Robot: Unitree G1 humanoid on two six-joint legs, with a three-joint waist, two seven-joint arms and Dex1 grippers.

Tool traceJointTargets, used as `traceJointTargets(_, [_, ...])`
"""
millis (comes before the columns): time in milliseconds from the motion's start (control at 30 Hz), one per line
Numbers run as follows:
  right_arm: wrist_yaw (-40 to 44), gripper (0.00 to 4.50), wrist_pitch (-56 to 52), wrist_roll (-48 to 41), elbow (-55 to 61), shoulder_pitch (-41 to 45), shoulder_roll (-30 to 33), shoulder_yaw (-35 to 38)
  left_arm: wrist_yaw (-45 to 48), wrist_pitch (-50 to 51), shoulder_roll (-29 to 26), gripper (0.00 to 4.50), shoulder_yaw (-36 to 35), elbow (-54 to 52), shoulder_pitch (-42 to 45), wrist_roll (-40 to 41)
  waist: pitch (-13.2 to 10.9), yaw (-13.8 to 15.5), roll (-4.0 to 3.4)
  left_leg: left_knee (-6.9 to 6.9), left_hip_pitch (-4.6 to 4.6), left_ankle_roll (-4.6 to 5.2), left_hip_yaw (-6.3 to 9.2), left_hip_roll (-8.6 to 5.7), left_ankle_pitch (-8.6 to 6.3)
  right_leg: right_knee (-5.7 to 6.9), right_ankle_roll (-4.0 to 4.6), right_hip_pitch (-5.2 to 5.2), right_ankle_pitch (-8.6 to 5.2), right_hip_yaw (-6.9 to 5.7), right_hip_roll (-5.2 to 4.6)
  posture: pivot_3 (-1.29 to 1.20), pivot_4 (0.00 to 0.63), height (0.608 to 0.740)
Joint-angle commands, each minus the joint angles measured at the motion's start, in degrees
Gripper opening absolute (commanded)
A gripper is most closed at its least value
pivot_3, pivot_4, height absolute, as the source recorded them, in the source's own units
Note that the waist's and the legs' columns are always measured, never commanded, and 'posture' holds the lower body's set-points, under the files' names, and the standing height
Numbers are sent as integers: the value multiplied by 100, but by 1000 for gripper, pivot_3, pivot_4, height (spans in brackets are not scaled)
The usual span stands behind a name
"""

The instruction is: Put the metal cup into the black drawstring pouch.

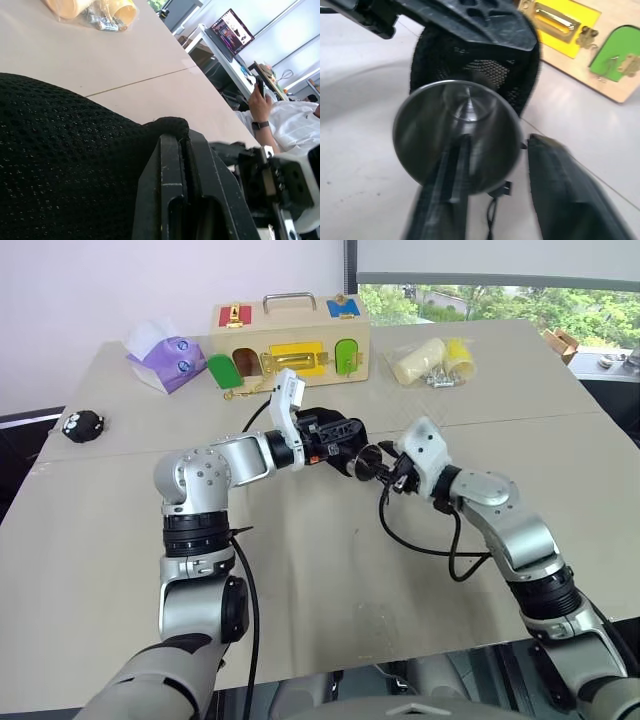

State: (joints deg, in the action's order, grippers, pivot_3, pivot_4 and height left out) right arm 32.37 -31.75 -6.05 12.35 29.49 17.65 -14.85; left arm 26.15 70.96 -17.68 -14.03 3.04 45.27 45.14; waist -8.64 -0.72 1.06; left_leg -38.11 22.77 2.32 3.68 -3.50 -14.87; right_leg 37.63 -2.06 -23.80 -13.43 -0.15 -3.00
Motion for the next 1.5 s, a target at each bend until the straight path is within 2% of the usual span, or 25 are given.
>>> traceJointTargets(33, [51, 70, 62, -114, 220, 150, -14, 147, 62, -59, -87, 0, -42, -62, 155, 78, 0, 1, 0, 0, 0, 0, 0, 0, 0, 0, 0, 0, 0, 0, 0, 0, 150, 740])
traceJointTargets(167, [-51, 70, -200, -484, 406, 208, -274, 383, 42, -56, -73, 0, -33, -101, 121, 94, 0, 5, 0, 0, 0, 0, 1, 0, 0, -1, 0, 1, 0, -1, 0, 0, 150, 740])
traceJointTargets(433, [-1012, 70, -762, -846, 170, 199, -1204, 1015, 6, -25, -14, 0, -47, -167, 95, 145, 0, 1, 0, 0, 0, 0, 1, 1, 0, 2, 0, -1, 0, 0, 0, 0, 150, 740])
traceJointTargets(600, [-1343, 70, -1007, -820, -2, 181, -1457, 990, 15, -7, 11, 0, -72, -190, 127, 173, 0, 0, 0, 1, 0, 0, 0, 0, 0, 0, 0, 0, 0, 0, 0, 0, 150, 740])
traceJointTargets(833, [-1768, 70, -849, -409, -859, 558, -1831, 646, 41, 34, 128, 0, -79, -243, 198, 252, 0, -21, 0, 2, -1, 0, -1, 0, 0, 8, 0, -4, 0, 1, 1, 0, 150, 740])
traceJointTargets(933, [-1713, 70, -814, -680, -855, 708, -2096, 803, 32, 22, 162, 0, -58, -257, 176, 257, 0, -20, -1, 3, -1, 0, 0, 0, 0, 5, 0, -3, 0, 1, 1, 0, 150, 740])
traceJointTargets(967, [-1570, 70, -846, -783, -727, 703, -2072, 798, 27, 12, 160, 0, -63, -253, 164, 251, 0, -16, -1, 4, -1, 0, 0, 0, 0, 3, 0, -3, 0, 1, 1, 0, 150, 740])
traceJointTargets(1000, [-1435, 621, -848, -835, -590, 670, -2000, 769, 30, 0, 147, 0, -68, -242, 156, 240, 0, -14, -1, 5, 0, 0, 0, 0, 0, -1, 0, -3, 0, 1, 1, 0, 150, 740])
traceJointTargets(1100, [-872, 1645, -786, -1083, -5, 427, -1570, 717, 32, -50, 93, 0, -92, -201, 135, 205, 0, -6, 0, 4, 4, 0, 0, -2, 0, -6, 0, -3, 0, 0, -1, 0, 150, 740])
traceJointTargets(1167, [-513, 1645, -846, -1285, 328, 262, -1269, 698, 27, -78, 65, 0, -91, -181, 121, 195, -1, 11, -1, 4, 4, 1, 3, -4, 0, -9, 0, -1, 0, -2, -2, 0, 150, 740])
traceJointTargets(1267, [154, 1645, -46, -1380, 783, -130, -661, 776, 29, -109, 37, 0, -96, -159, 89, 191, -1, -1, -1, 4, 4, 1, 3, -6, -1, -10, -1, 1, 0, -2, -2, 0, 150, 740])
traceJointTargets(1367, [368, 1645, 514, -1294, 756, -436, -319, 862, 7, -112, 60, 0, -94, -190, 51, 200, 0, -20, -1, 5, 0, 1, 2, -1, 0, -3, -1, 0, 0, -1, 2, 0, 150, 740])
traceJointTargets(1500, [634, 1645, 1461, -1401, 430, -930, -252, 1213, -36, -94, 100, 0, -106, -243, 31, 224, 0, -19, 0, 5, -5, 0, 2, 3, 0, 6, 0, 0, 0, 0, 5, 0, 150, 740])
